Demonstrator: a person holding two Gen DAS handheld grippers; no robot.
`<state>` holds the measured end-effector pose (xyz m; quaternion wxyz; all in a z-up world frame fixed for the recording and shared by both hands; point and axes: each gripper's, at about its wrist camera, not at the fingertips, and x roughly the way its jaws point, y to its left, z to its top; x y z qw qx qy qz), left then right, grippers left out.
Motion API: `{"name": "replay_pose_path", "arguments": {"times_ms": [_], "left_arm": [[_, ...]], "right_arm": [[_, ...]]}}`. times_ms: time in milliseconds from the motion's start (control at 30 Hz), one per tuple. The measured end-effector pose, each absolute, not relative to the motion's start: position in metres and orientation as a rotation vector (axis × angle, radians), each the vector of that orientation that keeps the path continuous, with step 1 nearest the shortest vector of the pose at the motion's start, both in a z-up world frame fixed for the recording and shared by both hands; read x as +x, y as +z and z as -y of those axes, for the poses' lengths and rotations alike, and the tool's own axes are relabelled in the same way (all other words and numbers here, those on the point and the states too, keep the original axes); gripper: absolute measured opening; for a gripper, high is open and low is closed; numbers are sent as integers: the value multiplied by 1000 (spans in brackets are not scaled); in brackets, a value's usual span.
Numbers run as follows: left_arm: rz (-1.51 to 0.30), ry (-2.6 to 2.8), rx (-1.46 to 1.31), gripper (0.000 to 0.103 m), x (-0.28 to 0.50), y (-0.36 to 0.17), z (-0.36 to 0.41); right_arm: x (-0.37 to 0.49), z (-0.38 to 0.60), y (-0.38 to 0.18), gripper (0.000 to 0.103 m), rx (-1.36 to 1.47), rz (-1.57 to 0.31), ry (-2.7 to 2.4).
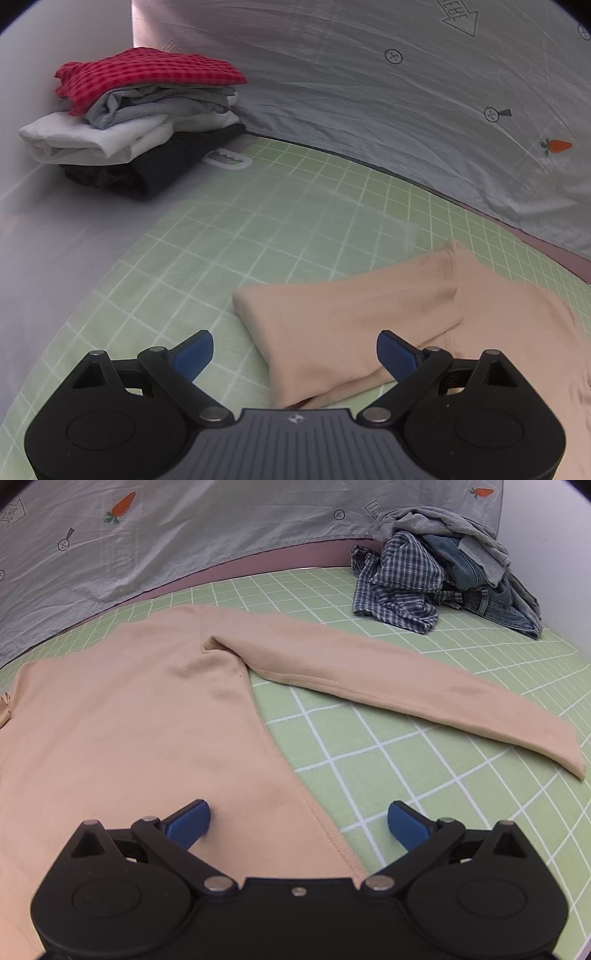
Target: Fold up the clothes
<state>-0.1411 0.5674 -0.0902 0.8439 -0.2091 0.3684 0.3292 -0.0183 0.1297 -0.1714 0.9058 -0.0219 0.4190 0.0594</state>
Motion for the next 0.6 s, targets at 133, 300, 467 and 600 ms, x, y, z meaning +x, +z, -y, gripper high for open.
{"name": "replay_pose_path", "arguments": {"times_ms": [133,300,467,600], "left_arm": [[-838,539,-371,50,-99,-103,-562],[-903,437,-331,34,-53,-123,-549],[-926,399,-218,39,-30,-136,-538],[-931,374,-231,51,-27,-135,-540]], "right_arm": [[-18,-130,-172,103,-46,-873,124],[-19,-131,-172,103,-37,-872,106],[-20,-133,-172,103,-28,-872,85],[-20,-135,-172,103,-23,-873,72]]}}
